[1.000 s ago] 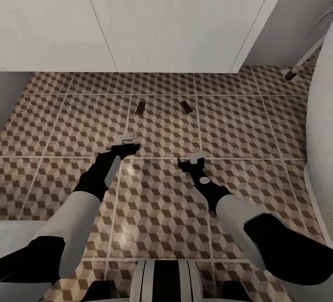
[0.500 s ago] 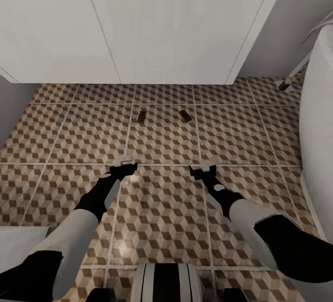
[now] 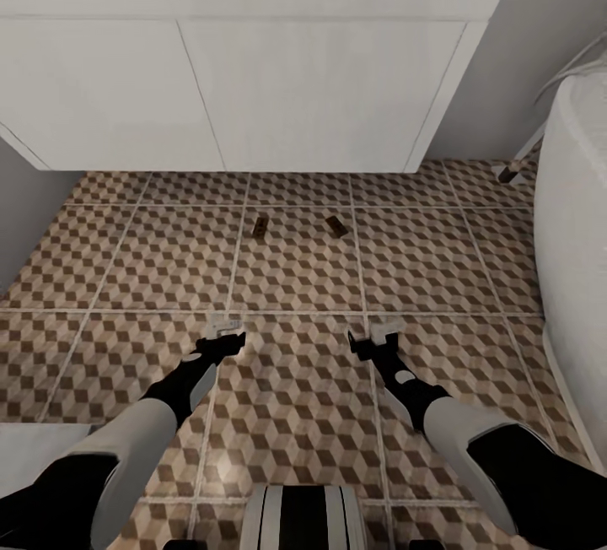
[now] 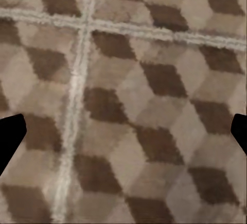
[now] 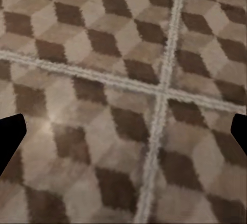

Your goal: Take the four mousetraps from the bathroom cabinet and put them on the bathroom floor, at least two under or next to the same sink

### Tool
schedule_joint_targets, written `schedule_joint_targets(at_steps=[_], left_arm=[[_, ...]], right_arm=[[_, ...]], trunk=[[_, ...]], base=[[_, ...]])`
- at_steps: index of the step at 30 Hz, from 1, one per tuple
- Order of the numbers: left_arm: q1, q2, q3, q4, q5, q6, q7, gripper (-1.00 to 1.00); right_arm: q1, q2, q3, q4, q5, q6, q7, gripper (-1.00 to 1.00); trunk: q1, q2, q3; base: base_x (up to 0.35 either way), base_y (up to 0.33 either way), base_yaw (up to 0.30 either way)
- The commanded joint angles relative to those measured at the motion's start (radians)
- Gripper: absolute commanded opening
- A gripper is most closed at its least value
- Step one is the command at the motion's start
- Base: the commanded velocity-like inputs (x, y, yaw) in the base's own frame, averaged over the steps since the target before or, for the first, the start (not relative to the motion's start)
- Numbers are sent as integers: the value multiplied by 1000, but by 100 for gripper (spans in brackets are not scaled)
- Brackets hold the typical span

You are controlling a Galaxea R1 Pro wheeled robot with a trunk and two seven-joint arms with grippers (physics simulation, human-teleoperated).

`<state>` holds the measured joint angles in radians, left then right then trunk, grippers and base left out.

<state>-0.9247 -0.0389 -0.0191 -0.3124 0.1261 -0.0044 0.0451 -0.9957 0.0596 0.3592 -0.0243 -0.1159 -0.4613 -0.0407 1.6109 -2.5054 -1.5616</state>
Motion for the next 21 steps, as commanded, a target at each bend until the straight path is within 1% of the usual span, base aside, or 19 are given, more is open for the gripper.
schedule_joint_targets(at_steps=[1,2,4,7,9,14,18,21], left_arm=[[0,0,-2,14,10,-7,-1,100],[2,2,-2,38,9,-19,-9,100],[5,4,-2,60,9,-33,-17,100],[24,12,-2,97,9,-58,-31,100],[34,16,-2,104,9,-63,-34,100],[77,35,-2,115,8,-71,-39,100],[103,46,-2,117,7,-74,-40,100],[128,57,-2,119,7,-101,-40,100]], right_arm=[[5,0,9,1,-10,-5,-3,100],[16,-1,9,1,-10,-13,-3,100],[27,-3,9,1,-10,-26,-3,100],[53,-15,9,1,-10,-57,-4,100],[61,-20,9,1,-11,-66,-4,100],[97,-50,9,1,-14,-80,-3,100],[121,-60,9,1,-15,-86,-1,100],[144,-64,9,1,-16,-109,-2,100]], trunk=[[-1,0,4],[-1,0,7],[-2,1,15],[-3,1,27],[-4,2,34],[-6,3,54],[-8,4,69],[-10,5,81]], base=[[0,0,0],[0,0,0],[0,0,0],[0,0,0],[0,0,0],[0,0,0],[0,0,0],[0,0,0]])
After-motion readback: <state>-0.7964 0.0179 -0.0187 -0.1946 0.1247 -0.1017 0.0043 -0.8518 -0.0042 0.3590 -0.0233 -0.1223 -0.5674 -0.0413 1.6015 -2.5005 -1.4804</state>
